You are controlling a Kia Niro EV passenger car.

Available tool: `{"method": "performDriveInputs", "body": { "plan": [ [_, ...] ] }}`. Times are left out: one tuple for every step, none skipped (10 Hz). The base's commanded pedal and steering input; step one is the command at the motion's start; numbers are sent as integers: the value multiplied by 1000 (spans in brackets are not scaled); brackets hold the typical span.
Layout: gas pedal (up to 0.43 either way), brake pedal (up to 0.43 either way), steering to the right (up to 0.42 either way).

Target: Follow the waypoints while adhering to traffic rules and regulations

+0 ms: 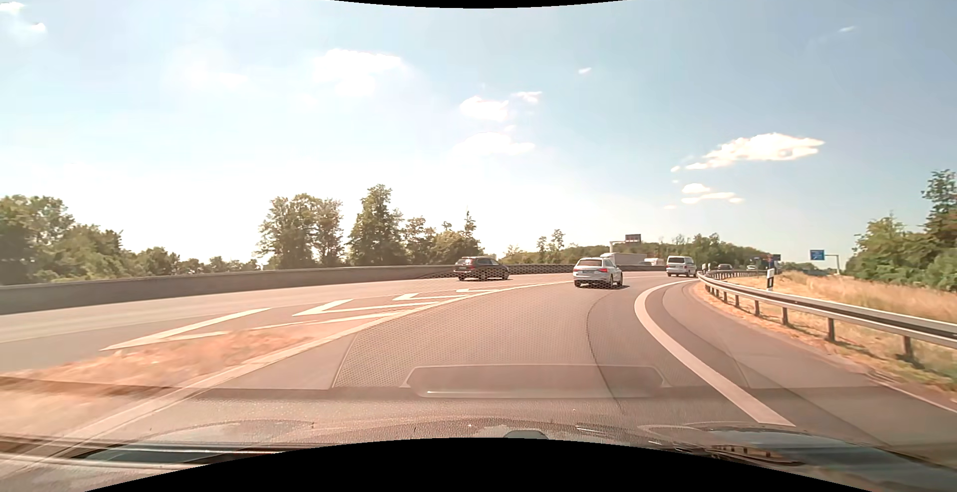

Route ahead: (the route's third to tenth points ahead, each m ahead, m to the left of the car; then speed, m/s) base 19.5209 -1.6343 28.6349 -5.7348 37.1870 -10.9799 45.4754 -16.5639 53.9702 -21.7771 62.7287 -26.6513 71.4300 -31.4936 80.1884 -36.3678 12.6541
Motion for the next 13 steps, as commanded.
{"method": "performDriveInputs", "body": {
  "plan": [
    [240,0,100],
    [240,0,100],
    [240,0,100],
    [240,0,100],
    [240,0,100],
    [240,0,100],
    [240,0,100],
    [240,0,100],
    [248,0,99],
    [248,0,98],
    [268,0,94],
    [268,0,89],
    [280,0,86]
  ]
}}
